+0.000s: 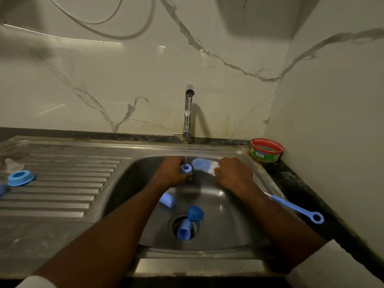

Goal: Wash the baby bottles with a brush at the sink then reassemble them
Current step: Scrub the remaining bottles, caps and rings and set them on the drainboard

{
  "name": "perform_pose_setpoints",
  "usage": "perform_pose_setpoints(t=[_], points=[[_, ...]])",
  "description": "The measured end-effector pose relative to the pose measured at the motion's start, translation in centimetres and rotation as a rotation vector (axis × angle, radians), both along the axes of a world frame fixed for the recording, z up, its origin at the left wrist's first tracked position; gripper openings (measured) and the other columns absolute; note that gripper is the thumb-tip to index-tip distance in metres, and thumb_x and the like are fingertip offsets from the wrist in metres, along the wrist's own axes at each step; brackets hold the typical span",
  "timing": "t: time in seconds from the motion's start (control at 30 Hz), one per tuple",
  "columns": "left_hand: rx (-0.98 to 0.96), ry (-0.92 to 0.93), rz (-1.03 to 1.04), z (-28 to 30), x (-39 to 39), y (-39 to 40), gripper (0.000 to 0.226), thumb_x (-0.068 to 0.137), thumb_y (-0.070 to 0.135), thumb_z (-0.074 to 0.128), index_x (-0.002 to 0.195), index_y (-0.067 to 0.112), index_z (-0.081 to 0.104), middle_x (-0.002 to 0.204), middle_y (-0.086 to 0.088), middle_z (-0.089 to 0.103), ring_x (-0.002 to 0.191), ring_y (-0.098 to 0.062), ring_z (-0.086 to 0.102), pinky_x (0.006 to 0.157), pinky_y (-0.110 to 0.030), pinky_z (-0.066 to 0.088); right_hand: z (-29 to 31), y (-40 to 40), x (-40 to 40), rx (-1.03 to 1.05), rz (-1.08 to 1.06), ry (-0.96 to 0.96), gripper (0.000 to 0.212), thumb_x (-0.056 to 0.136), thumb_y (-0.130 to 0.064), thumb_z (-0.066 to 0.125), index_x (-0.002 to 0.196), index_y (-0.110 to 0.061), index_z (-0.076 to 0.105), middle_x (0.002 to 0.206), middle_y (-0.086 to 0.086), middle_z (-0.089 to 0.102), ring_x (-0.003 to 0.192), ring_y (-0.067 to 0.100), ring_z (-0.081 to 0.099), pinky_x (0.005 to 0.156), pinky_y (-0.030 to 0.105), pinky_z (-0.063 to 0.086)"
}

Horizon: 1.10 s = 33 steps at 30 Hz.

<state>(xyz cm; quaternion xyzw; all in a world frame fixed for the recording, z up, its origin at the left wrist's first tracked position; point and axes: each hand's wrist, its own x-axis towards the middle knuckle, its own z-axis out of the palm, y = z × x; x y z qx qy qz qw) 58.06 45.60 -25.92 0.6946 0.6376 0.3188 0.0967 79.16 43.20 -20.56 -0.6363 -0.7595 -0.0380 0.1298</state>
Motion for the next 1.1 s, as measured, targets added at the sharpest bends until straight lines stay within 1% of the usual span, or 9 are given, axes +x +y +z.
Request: perform_pose_setpoints(t=[0.13,0.33,0.37,0.47,0.5,0.63,0.8,0.93,1.1], points=[[-0.129,0.131,0.088,0.4,-0.8,-1.4,0.037,0.082,0.046,0.080,0.107,0.021,0.066,0.104,0.001,0.068,0.086,-0.008,0.060,0.077,-0.026,0.049,0.1,-1.5,-0.5,-0.074,0.072,-0.078,0.039,0.098,-0.044,0.056,0.128,-0.020,0.061,0.130,0.008,0.063,0.116,0.026,0.061,0.093,0.038,0.049],[0.669,-0.034,0.406,5.0,-0.9,-6.2,0.040,0.086,0.049,0.073,0.119,0.029,0.062,0.114,0.006,0.061,0.103,-0.009,0.054,0.078,-0.025,0.044,2.3,-3.1,-0.7,0.284,0.056,0.205,0.033,0.098,-0.050,0.051,0.109,-0.023,0.067,0.098,0.004,0.071,0.087,0.026,0.068,0.072,0.036,0.053],[0.564,-0.005,0.381,4.4,-1.3,-6.0,0.039,0.086,0.050,0.074,0.117,0.028,0.064,0.113,0.005,0.064,0.102,-0.010,0.057,0.078,-0.025,0.044,2.0,-3.3,-0.6,0.209,0.067,0.182,0.033,0.099,-0.049,0.053,0.111,-0.021,0.067,0.102,0.005,0.071,0.090,0.025,0.067,0.077,0.038,0.055],[-0.295,0.305,0.256,1.6,-1.3,-5.8,0.052,0.075,0.059,0.080,0.112,0.024,0.068,0.113,-0.002,0.069,0.101,-0.018,0.064,0.084,-0.034,0.052,0.3,-3.7,-0.4,-0.004,0.080,-0.089,0.034,0.097,-0.041,0.059,0.121,-0.019,0.064,0.121,0.006,0.067,0.107,0.023,0.064,0.090,0.036,0.051],[-0.388,0.380,0.253,1.1,-1.2,-5.6,0.054,0.072,0.060,0.081,0.110,0.024,0.068,0.112,-0.002,0.069,0.100,-0.019,0.064,0.086,-0.037,0.054,0.1,-3.7,-0.3,-0.009,0.087,-0.114,0.034,0.097,-0.040,0.059,0.123,-0.019,0.064,0.124,0.006,0.066,0.110,0.024,0.063,0.089,0.036,0.050],[0.128,0.118,0.333,2.2,-1.0,-5.1,0.034,0.079,0.056,0.076,0.097,0.029,0.066,0.090,0.008,0.063,0.082,-0.011,0.060,0.074,-0.031,0.051,1.1,-3.5,-0.5,0.111,0.047,0.003,0.036,0.097,-0.047,0.054,0.118,-0.021,0.066,0.112,0.006,0.068,0.097,0.025,0.065,0.071,0.032,0.041],[-0.414,0.334,0.187,0.2,-2.2,-5.3,0.039,0.077,0.040,0.085,0.104,0.014,0.072,0.102,-0.004,0.070,0.091,-0.018,0.067,0.081,-0.032,0.056,0.1,-3.7,-0.6,-0.017,0.099,-0.032,0.037,0.097,-0.045,0.057,0.122,-0.018,0.063,0.121,0.006,0.066,0.106,0.025,0.063,0.078,0.033,0.043],[-0.182,0.015,0.201,1.4,-1.5,-6.1,0.026,0.081,0.033,0.082,0.097,0.017,0.069,0.092,0.004,0.067,0.082,-0.009,0.064,0.079,-0.027,0.055,-0.1,-3.3,-0.4,0.059,0.118,0.055,0.037,0.100,-0.048,0.051,0.119,-0.020,0.065,0.114,0.005,0.068,0.101,0.023,0.064,0.077,0.033,0.043],[-0.023,0.052,0.266,1.6,-5.2,-7.2,0.038,0.071,0.054,0.073,0.094,0.025,0.073,0.092,0.004,0.072,0.085,-0.012,0.069,0.078,-0.035,0.059,0.3,-4.5,-2.8,0.076,0.138,0.112,0.040,0.102,-0.050,0.046,0.118,-0.019,0.067,0.108,0.007,0.070,0.096,0.024,0.065,0.074,0.032,0.045]])
